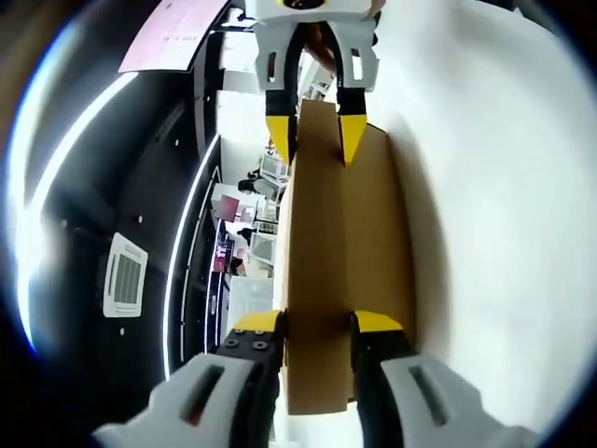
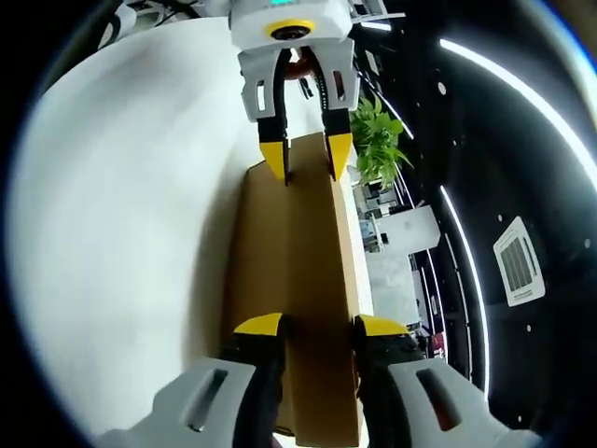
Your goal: Operate the shoe box by opening the lid, removing the specified soft item, and placing it in the target area until the item is outside and the box remains undamaged.
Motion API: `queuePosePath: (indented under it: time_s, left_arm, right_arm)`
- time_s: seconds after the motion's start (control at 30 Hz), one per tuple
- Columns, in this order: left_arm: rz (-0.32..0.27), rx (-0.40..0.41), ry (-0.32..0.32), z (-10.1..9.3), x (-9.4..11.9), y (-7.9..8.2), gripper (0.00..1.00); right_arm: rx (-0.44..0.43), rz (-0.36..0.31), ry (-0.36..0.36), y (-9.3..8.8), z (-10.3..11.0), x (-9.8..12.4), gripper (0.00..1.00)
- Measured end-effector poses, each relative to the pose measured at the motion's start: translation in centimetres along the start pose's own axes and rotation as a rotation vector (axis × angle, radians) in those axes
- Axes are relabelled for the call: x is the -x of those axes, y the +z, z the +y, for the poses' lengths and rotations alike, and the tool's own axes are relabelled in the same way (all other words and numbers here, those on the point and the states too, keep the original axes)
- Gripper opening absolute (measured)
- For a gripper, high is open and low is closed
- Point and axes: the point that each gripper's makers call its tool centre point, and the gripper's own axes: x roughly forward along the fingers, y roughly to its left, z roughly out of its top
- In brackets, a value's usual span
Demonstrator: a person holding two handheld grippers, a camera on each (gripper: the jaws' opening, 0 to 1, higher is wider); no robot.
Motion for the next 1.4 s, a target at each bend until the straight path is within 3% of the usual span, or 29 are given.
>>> queuePosePath:
  time_s: [0.37,0.6,1.4]
  left_arm:
    - [-0.017,0.033,-0.016,0.9,0.3,0.1,0.28]
    - [-0.014,0.053,-0.05,1.2,0.4,0.2,0.28]
    - [-0.03,0.085,-0.118,2.5,0.7,0.3,0.28]
  right_arm:
    - [0.004,-0.04,0.048,0.3,-0.8,0.2,0.28]
    - [-0.052,-0.066,0.09,0.4,-1.1,0.3,0.29]
    - [-0.101,-0.055,0.164,0.5,-2.4,0.6,0.29]
